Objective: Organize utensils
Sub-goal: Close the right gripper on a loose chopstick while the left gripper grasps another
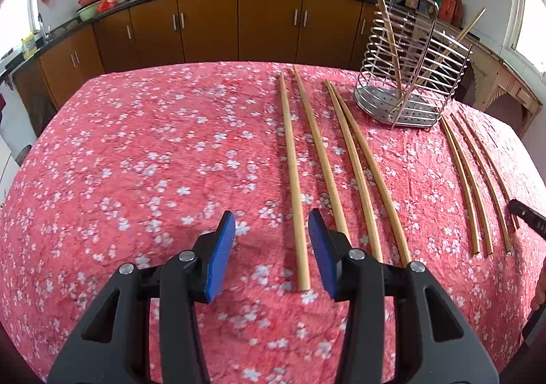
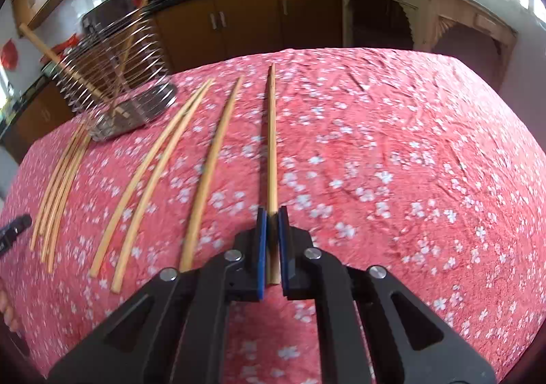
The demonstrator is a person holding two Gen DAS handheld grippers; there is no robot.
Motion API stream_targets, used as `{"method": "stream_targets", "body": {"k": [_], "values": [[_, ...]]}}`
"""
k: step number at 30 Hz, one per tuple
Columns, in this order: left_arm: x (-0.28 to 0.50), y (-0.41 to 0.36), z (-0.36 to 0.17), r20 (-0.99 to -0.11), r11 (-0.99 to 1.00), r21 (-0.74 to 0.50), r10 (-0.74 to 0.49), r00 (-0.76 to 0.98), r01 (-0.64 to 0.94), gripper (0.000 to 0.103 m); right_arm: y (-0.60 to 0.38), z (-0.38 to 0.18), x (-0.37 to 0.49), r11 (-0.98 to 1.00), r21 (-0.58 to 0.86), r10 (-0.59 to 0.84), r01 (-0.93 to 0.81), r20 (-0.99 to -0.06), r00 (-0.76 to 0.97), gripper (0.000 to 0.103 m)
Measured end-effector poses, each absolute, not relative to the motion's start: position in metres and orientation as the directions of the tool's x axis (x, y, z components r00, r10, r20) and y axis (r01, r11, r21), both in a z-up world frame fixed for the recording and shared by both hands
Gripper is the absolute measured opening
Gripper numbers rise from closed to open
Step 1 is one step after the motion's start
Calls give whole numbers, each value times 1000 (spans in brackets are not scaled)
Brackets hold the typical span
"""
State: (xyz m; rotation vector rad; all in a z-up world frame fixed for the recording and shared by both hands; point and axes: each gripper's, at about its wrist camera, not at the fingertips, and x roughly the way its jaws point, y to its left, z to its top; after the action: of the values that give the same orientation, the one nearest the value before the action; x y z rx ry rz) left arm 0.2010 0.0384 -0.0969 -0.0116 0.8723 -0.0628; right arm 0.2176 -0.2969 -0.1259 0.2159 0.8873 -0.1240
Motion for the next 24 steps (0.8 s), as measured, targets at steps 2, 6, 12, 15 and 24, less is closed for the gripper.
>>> {"method": "stream_targets", "body": {"k": [2, 6, 12, 15, 24], "values": [[206, 34, -100, -773, 998, -28, -57, 632, 55, 45, -302, -125, 221, 967, 147, -14, 206, -780, 625, 8], [214, 25, -108, -783, 998, -7, -40, 620, 56, 39, -305, -124, 224, 970, 131, -27, 205, -779, 627, 8], [230, 28, -110, -771, 999, 35, 30, 636, -5, 17, -304, -125, 237, 974, 86, -66, 209, -775, 629, 8], [234, 36, -110, -771, 999, 29, 41, 635, -30, 17, -305, -125, 242, 974, 76, -77, 211, -773, 630, 8], [236, 33, -109, -772, 999, 37, 52, 634, -38, 21, -307, -126, 248, 973, 84, -72, 213, -773, 631, 8]]}}
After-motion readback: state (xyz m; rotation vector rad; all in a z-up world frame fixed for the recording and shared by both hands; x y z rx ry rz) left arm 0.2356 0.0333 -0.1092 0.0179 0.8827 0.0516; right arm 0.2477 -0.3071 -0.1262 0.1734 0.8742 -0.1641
